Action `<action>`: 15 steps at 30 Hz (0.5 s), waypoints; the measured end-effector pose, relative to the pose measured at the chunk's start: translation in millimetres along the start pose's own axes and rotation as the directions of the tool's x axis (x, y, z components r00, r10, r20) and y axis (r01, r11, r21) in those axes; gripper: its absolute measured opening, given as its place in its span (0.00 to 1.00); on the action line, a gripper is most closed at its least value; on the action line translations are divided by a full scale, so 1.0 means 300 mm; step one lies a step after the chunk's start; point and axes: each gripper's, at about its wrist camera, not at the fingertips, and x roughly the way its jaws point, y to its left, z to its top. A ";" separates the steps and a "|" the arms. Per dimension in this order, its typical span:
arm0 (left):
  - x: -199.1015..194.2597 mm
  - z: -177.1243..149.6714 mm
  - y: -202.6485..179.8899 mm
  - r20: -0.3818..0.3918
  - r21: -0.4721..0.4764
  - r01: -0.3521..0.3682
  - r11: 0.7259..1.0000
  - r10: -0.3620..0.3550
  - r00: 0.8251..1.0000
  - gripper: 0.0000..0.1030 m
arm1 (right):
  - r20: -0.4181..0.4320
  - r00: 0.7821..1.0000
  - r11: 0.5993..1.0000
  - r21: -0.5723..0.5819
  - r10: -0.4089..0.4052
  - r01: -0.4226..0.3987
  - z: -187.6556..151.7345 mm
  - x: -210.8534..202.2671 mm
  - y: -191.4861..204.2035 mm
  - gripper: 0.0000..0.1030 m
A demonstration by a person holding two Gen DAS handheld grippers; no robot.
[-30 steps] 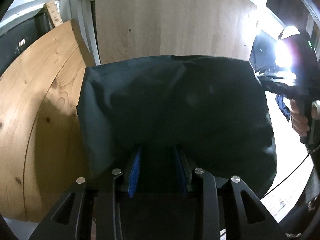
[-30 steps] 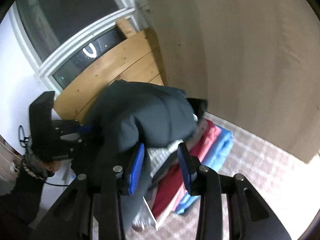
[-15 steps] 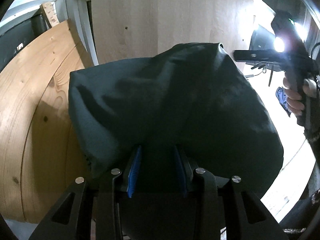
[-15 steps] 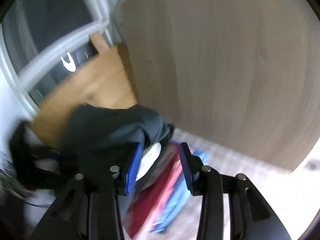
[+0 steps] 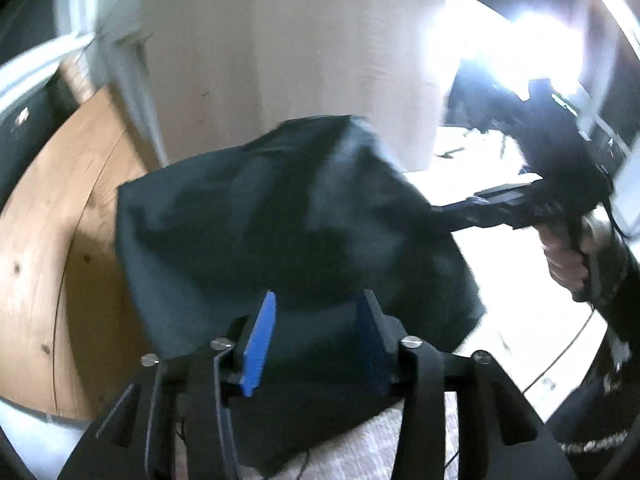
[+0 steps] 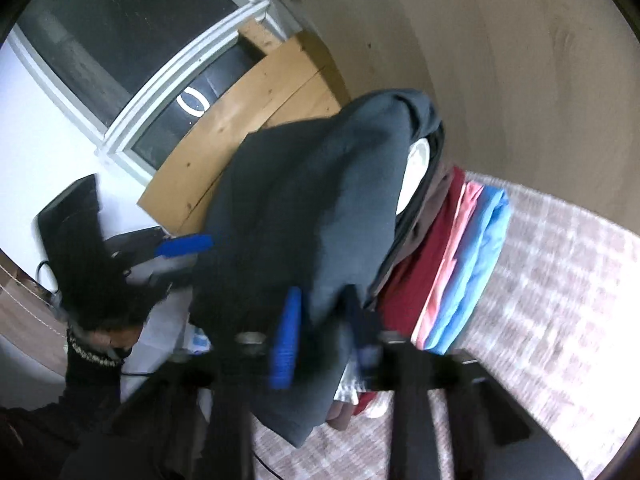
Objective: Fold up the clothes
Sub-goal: 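Lower the trousers onto the folded clothes stack with both grippers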
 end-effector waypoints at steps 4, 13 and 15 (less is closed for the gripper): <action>0.019 0.042 -0.041 0.018 0.035 0.022 0.999 -0.023 1.000 0.45 | -0.063 0.991 0.992 -0.023 0.121 -0.123 -0.033 0.030 0.079 0.14; 0.164 0.043 -0.053 -0.098 -0.011 -0.004 1.000 0.003 0.995 0.45 | 0.085 0.996 1.000 0.001 0.028 -0.028 0.041 -0.128 -0.075 0.37; 0.111 0.081 -0.097 -0.074 -0.019 -0.004 1.000 0.002 0.997 0.45 | 0.102 0.994 0.999 0.034 -0.041 0.038 0.103 -0.146 -0.154 0.37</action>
